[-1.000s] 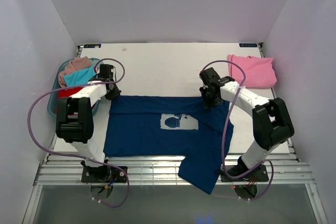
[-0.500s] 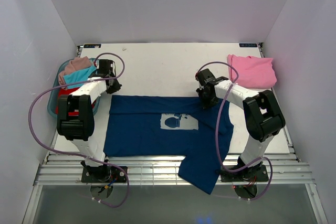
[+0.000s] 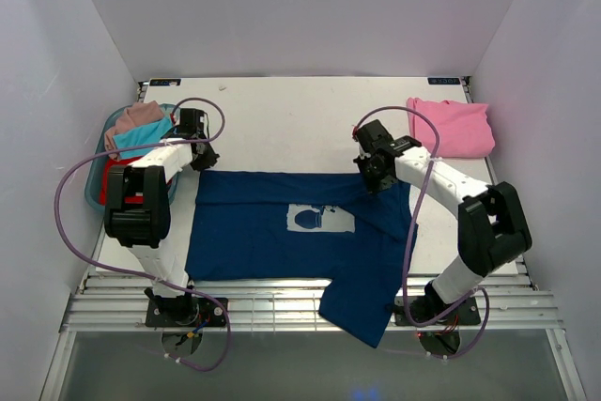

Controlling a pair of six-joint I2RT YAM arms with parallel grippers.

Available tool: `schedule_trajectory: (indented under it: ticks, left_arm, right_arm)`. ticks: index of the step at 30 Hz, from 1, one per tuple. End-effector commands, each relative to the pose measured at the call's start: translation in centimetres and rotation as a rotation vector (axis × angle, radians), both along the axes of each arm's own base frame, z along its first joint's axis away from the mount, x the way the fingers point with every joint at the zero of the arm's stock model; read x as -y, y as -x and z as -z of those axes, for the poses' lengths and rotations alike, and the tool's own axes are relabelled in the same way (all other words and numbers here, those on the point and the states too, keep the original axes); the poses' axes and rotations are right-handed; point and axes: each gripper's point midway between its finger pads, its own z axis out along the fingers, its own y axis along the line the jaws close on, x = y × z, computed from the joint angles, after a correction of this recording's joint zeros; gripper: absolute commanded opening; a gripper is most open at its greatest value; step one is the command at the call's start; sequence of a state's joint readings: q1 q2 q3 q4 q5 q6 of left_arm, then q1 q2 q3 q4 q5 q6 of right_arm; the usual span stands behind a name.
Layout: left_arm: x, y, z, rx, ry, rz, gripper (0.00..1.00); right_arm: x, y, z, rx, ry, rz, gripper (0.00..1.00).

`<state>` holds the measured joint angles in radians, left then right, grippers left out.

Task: Fold and stack the t-shirts
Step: Fold the tshirt

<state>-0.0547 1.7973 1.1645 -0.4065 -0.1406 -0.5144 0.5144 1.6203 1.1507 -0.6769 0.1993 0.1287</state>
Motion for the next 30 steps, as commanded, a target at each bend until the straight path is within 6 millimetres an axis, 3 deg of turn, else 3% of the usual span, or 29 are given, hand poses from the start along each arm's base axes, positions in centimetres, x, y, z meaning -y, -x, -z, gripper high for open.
schedule_trajectory:
  ticks: [1,12,15,17,20,24,30]
  left_arm:
    - [0.4,-0.2,-0.4,0.018,0.013,0.005,0.22]
    - [1.0,0.5,0.8,-0.014,0.023,0.012,0.2]
    - [1.1,0.6,0.8,-0.014,0.026,0.013,0.2]
    - [1.1,0.6,0.7,-0.011,0.026,0.017,0.2]
    - [1.3,0.7,0.7,-0.013,0.029,0.022,0.23]
    - [1.6,0.9,0.6,-0.011,0.025,0.036,0.36]
    - [1.6,1.4,-0.2,0.008,0.017,0.049,0.4]
  right_arm:
    - [-1.2,2.6,-1.7,-0.033,-0.078,-0.012,0.11]
    - [-3.1,10.4,-0.6,-0.175,-0.165,-0.054,0.11]
    - [-2.9,10.9,-0.6,-0.145,-0.146,-0.043,0.11]
    - [-2.7,10.4,-0.8,-0.104,-0.137,-0.03,0.12]
    - [-1.8,8.0,-1.7,0.011,-0.079,0.011,0.35]
    - [-1.2,5.2,-1.9,0.063,-0.002,0.043,0.48]
    - [-0.2,0.9,-1.1,0.117,-0.032,0.092,0.44]
